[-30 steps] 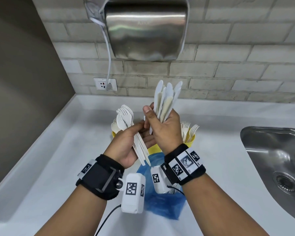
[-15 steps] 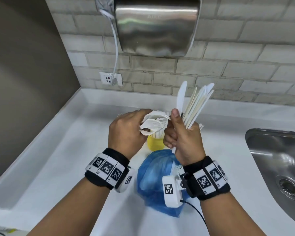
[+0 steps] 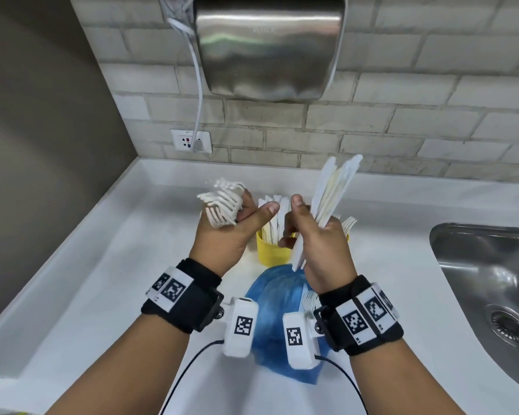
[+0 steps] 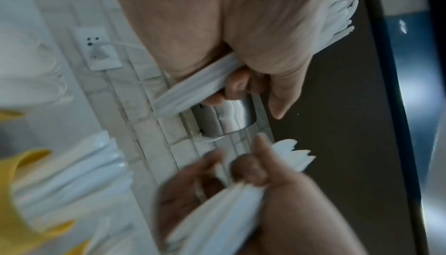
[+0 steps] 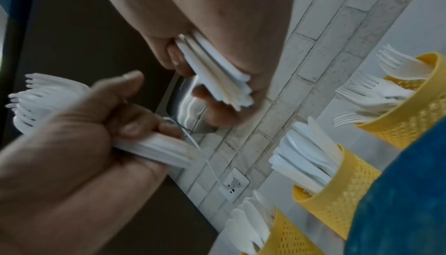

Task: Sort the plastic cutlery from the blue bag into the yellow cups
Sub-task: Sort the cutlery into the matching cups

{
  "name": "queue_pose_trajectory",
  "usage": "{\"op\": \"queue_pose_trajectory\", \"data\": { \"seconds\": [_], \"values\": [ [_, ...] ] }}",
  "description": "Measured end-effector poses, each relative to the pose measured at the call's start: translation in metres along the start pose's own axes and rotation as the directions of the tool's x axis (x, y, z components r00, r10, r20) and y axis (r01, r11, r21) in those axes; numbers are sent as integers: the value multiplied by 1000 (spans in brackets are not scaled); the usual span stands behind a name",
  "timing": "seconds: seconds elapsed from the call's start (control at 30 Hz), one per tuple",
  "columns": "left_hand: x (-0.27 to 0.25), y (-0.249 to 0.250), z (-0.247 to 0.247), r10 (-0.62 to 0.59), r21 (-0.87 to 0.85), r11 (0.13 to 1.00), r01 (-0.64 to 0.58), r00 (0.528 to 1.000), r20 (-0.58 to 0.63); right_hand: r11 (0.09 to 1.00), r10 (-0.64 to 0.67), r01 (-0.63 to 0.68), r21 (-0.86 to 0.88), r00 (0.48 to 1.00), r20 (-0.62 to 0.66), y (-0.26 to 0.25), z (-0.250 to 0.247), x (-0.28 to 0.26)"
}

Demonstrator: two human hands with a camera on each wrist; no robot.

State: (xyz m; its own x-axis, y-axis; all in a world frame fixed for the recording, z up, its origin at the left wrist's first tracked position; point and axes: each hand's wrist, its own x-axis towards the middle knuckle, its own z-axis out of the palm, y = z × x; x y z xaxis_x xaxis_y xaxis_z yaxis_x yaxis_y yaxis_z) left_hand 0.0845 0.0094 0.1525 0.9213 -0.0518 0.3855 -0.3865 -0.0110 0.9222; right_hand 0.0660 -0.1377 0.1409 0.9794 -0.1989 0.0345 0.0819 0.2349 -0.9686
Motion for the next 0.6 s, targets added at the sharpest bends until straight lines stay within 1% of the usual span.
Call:
{"op": "queue_pose_trajectory", "data": {
  "seconds": [0.03, 0.07, 0.1, 0.13, 0.23, 0.3, 0.37, 0.47, 0.53, 0.6],
  "values": [
    [1, 0, 1, -23, -100, 995, 26, 999, 32, 998, 62, -63, -24, 997, -36, 2, 2, 2],
    [1, 0, 1, -32, -187, 981, 44, 997, 67, 991, 134, -135, -23, 990, -44, 4, 4, 3],
    [2, -1, 1, -32, -243, 968, 56, 994, 102, 978, 209, -208, 6, 978, -22, 5, 6, 4],
    [2, -1, 2, -34, -269, 961, 71, 990, 138, 962, 268, -269, 52, 963, 29, 5, 7, 5],
    [3, -2, 6, -61, -232, 966, 112, 974, 217, 872, 381, -429, 237, 897, 225, 0, 13, 5],
    [4, -3, 7, -89, -161, 979, 126, 971, 221, 822, 404, -477, 311, 873, 272, -1, 16, 7],
    [5, 0, 8, -105, -121, 984, 131, 974, 202, 832, 409, -471, 293, 878, 248, 0, 17, 8],
    [6, 4, 7, -137, -124, 980, 152, 983, 121, 922, 322, -355, 154, 925, 201, 2, 13, 6],
    [9, 3, 4, -190, -124, 973, 196, 980, 59, 949, 253, -287, 128, 940, 231, 1, 11, 5],
    [11, 1, 1, -256, -126, 957, 262, 964, 67, 965, 213, -246, 88, 937, 278, 2, 10, 5]
  ]
}}
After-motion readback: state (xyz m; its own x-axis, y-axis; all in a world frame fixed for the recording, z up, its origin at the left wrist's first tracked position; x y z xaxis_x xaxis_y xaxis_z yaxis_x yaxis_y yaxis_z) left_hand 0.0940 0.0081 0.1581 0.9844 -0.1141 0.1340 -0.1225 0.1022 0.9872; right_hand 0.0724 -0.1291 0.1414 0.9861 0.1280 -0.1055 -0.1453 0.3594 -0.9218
